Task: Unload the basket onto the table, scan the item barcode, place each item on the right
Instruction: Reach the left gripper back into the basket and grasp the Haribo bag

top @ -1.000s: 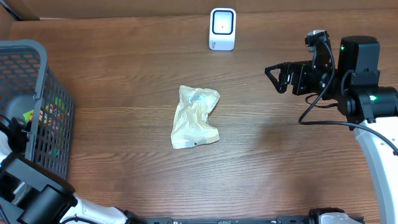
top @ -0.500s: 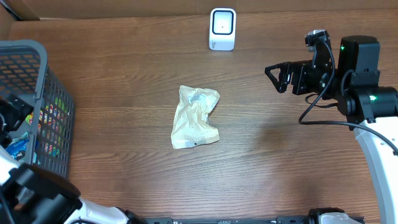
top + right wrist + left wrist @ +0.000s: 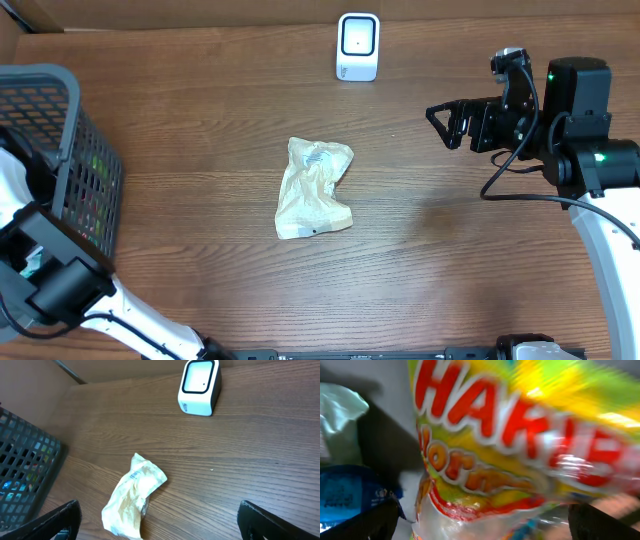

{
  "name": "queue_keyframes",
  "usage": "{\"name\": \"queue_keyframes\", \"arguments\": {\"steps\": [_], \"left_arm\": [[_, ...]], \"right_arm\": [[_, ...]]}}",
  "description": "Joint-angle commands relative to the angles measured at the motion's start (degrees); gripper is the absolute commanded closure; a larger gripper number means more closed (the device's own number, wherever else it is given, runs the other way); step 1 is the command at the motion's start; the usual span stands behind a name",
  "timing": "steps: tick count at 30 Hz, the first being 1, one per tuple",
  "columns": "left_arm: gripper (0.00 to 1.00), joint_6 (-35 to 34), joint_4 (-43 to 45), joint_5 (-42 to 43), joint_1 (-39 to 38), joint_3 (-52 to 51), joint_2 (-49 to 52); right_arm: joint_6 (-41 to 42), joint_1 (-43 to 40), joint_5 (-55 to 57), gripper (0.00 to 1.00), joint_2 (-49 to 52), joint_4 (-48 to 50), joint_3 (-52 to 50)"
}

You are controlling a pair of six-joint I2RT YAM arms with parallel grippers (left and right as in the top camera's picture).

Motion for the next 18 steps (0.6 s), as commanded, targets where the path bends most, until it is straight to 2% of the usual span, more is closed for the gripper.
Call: {"name": "queue_keyframes", "arguments": {"steps": [1, 3, 4, 7, 12, 15, 18], "left_arm": [[0.04, -2.36, -1.99, -3.87, -0.83, -0.59, 4.24], [0.12, -2.69, -2.25, -3.87, -0.83, -0.59, 4.83], [0.22, -2.69, -2.34, -3.87, -0.83, -0.61, 4.92], [0.95, -2.71, -2.6, -3.85, -0.83, -0.57, 4.87], [0.96, -4.22, -6.88, -3.21, -0.81, 3.08, 4.79], [0.96, -4.83, -13.11, 0.17, -0.81, 10.05, 4.79], [0.96, -4.61, -23.32, 7.04, -0.81, 25.35, 4.76]], "right_arm": [[0.0, 0.22, -0.35, 0.0, -0.24, 0.11, 1.73], [0.0, 0.22, -0.35, 0.0, -0.24, 0.11, 1.73], [0.0, 0.22, -0.35, 0.0, -0.24, 0.11, 1.73], [0.0, 0.22, -0.35, 0.0, -0.24, 0.11, 1.73], [0.0, 0.22, -0.35, 0.0, -0.24, 0.11, 1.73], [-0.02, 0.22, -0.35, 0.0, -0.24, 0.15, 1.73], [0.0, 0.22, -0.35, 0.0, -0.24, 0.55, 1.73]]}}
